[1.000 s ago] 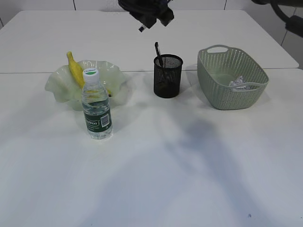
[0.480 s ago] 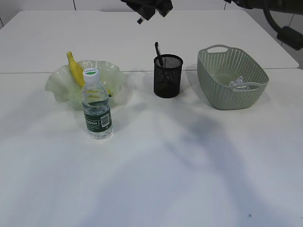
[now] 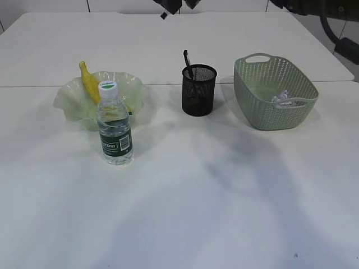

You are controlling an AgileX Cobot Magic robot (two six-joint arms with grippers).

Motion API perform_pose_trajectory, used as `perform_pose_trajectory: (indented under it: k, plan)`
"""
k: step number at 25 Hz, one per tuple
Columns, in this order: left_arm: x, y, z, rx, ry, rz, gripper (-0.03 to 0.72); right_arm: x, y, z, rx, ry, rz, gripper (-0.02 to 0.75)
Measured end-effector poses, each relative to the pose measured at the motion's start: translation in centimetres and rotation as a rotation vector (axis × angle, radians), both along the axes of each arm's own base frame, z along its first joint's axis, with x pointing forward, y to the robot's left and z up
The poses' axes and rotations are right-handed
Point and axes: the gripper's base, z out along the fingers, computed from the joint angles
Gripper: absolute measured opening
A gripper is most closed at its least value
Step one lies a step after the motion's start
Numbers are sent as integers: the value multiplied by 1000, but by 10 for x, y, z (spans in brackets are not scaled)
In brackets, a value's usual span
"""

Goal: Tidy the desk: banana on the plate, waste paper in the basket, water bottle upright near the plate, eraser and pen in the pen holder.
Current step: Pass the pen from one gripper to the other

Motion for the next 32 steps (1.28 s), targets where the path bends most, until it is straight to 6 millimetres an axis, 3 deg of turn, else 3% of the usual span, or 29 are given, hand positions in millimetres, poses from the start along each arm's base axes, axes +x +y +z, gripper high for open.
perform_pose_trajectory:
  k: [6, 15, 32]
  plan:
    - [-1, -1, 0, -19, 13, 2, 39, 0, -7, 1, 30, -21, 41, 218]
    - [-10, 1, 15, -84, 21, -8, 39, -2, 3, -3, 89, -45, 190, 218]
    - [-20, -2, 22, -178, 77, -37, 39, 1, 3, 10, 87, -105, 188, 218]
